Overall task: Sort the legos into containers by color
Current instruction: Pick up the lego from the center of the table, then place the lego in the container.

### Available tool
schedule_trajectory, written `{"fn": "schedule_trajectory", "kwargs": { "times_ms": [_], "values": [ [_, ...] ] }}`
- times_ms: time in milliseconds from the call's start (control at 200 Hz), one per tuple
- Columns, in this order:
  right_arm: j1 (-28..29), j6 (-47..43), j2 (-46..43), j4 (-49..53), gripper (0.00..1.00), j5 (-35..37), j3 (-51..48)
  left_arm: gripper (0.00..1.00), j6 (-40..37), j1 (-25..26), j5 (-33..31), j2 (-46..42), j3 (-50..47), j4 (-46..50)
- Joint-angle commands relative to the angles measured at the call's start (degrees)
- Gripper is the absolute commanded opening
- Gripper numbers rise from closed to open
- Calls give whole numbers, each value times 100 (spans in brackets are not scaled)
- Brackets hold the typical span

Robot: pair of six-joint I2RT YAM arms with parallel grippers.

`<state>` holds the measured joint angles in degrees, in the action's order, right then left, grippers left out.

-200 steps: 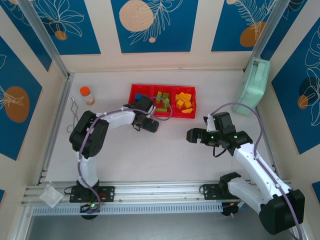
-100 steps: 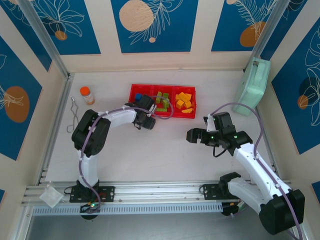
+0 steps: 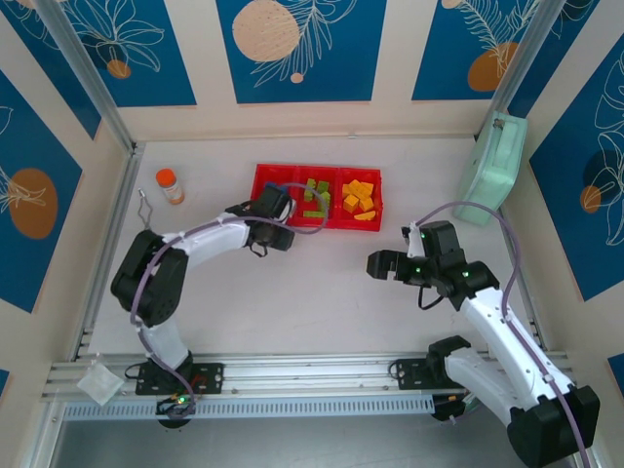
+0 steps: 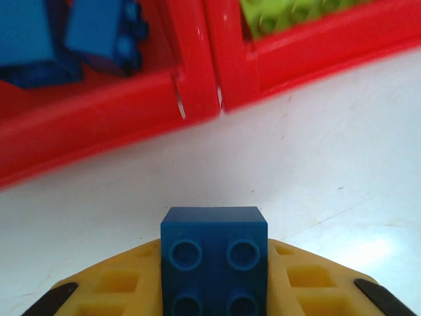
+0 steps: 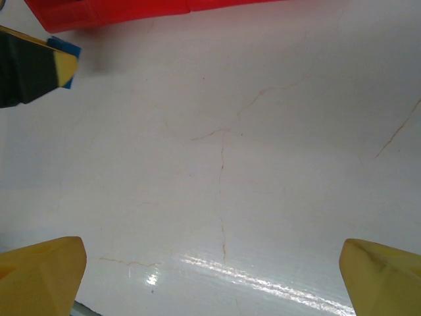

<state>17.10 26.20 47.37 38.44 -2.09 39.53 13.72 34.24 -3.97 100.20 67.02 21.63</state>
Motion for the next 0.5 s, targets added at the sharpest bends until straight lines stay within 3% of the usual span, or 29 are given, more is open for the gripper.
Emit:
{"fn": "schedule_trajectory", "kwargs": {
  "times_ms": [0, 275, 495],
  "values": [
    [-52, 59, -190, 78, 99, 203, 119, 23, 323, -60, -324, -310, 198, 206],
    [-164, 157, -483, -82, 99, 275, 0, 23, 903, -453, -531, -41, 1209, 456],
    [-319, 130, -578, -64, 99, 194, -77, 23, 906, -646, -576, 913, 2599, 1170]
  ]
}}
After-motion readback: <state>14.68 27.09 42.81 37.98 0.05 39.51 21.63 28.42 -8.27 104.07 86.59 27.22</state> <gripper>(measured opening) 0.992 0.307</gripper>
